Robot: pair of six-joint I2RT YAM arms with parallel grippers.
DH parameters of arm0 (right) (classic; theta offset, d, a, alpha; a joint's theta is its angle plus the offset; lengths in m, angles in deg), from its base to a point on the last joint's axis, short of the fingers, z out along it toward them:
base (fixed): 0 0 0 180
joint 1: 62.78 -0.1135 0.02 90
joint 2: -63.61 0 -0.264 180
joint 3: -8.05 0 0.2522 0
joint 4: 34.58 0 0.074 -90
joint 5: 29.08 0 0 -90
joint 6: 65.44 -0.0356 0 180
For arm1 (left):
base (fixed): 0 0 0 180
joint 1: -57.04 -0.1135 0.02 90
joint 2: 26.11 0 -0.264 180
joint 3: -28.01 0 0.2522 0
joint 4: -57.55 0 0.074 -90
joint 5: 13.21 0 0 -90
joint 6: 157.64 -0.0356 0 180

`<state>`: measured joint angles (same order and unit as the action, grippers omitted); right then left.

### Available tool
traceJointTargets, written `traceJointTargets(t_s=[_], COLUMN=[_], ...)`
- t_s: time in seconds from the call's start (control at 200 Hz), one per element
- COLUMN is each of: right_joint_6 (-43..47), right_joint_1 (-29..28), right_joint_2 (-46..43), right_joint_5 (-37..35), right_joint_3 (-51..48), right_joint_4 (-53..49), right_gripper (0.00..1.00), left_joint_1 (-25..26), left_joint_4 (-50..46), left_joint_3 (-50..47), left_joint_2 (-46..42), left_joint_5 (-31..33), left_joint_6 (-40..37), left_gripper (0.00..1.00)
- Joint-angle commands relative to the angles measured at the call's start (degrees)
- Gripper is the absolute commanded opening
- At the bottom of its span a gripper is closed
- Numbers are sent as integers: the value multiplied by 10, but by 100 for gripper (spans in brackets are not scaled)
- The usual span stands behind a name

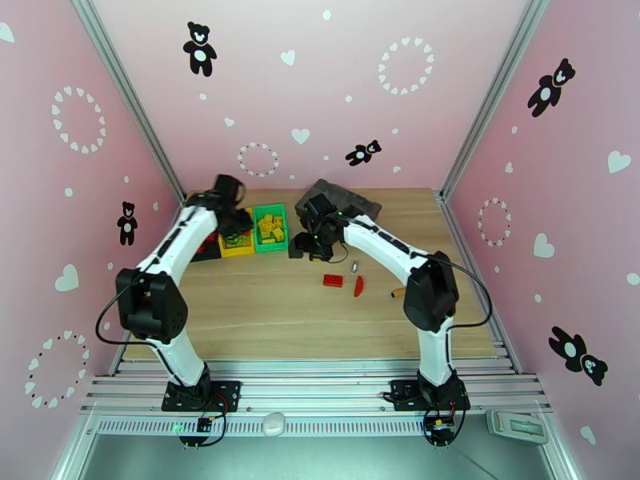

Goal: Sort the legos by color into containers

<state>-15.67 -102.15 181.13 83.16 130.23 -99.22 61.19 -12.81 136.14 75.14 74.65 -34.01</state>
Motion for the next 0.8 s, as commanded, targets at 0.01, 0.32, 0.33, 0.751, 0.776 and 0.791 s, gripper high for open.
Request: traceJointTargets(t_s=[0.01,0.32,0.33,0.751,0.776,0.791], right_joint_6=[16,24,24,21,22,21], right_joint_1=[-1,-1,-1,-1,-1,-1], right_joint_2=[33,74,75,99,98,98], right_joint_5=[26,36,36,41,39,37], right_joint_3=[49,97,99,133,133,133], right_joint_4=[-40,-58,-59,-63,-65,-66], right_gripper=[67,67,67,67,67,67], left_joint_1=[-57,-152,-154,-169,-168,-167], left_joint_4=[-22,-52,-53,-74,-70,-68], left_joint_3=[-3,90,95,198,192,188], left_joint_2=[-7,102,107,190,184,180], left_joint_5=[0,-4,-4,-27,-29,-30], left_joint_6=[-35,-80,-81,-98,-97,-97], left_gripper=[25,25,25,68,68,68])
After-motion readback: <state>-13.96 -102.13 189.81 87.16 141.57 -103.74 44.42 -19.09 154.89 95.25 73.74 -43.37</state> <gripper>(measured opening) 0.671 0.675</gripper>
